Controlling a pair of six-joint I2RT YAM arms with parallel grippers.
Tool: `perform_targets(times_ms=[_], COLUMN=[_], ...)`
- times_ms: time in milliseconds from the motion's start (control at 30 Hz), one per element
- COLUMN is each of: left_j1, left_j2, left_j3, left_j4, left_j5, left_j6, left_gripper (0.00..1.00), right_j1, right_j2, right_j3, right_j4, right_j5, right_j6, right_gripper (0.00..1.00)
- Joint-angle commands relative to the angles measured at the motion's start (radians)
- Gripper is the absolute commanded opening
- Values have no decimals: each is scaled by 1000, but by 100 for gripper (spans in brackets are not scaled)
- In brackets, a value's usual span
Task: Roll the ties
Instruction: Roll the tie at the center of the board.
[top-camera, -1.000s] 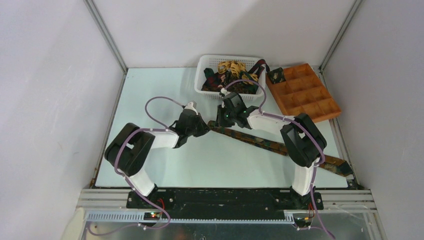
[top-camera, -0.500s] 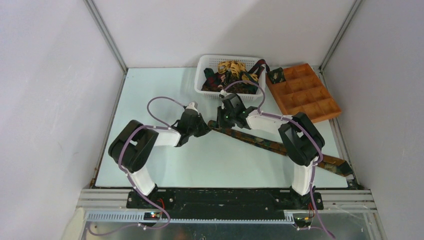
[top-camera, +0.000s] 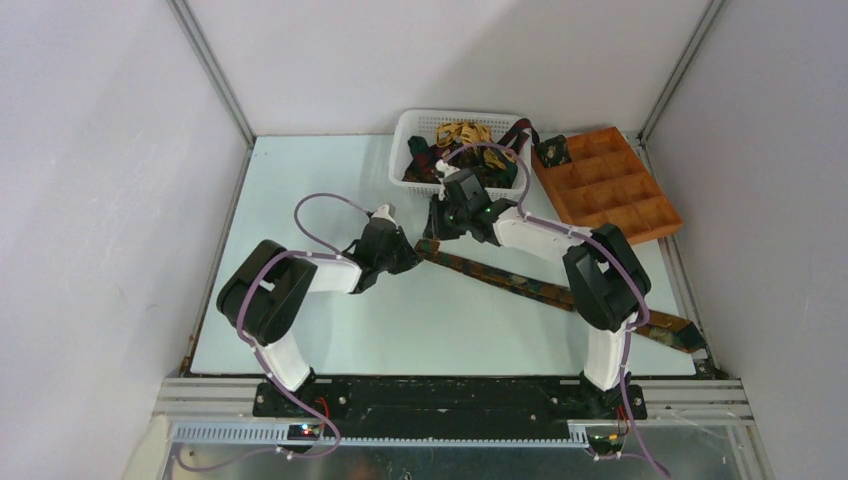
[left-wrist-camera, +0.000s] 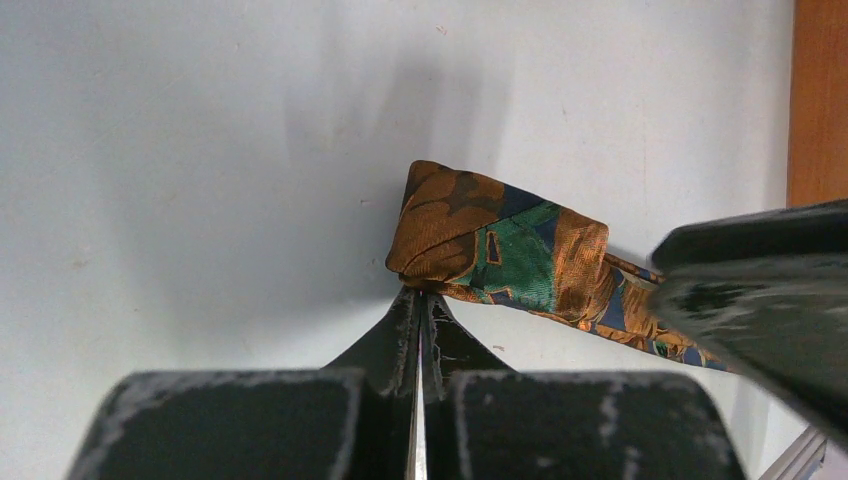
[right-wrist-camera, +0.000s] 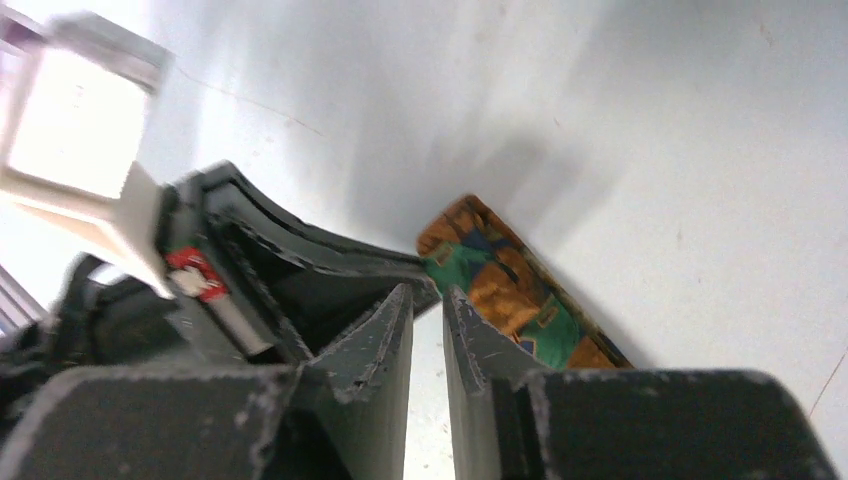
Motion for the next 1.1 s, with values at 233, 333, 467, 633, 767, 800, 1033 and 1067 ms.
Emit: perform_targets(times_ms=[233,333,467,633,767,800,1033,1067], left_j1=[-9,-9,-9,-8,-9,-9,-8,-9], left_j2=[-9,-6,-5,-5,-3,-2,-6,-6], left_j3=[31,31,33,37,37,36,36,36], left_j4=[2,3,2,-1,0,0,-3,-5], left_j5=[-12,-10,-9,-9,-8,-7,-7,-7], left_j6=[1,1,2,3,3,3,4,4], left_gripper=[0,0,0,0,0,0,0,0], right_j1=[-4,-5,-1,5,2,1,-4,-4], right_j2=[116,146,186,201,201,203,254,258], right_j3=[202,233,267,252,249,256,330,330], right_j4=[-48,-61,-72,-73,-63,-61,-114,-113], right_j5=[13,39,30,56,85,89,97,84], right_j6=[-50,-54,-58,-62,-72,-76,-102,-101], right_gripper=[21,21,21,21,26,27,33,34])
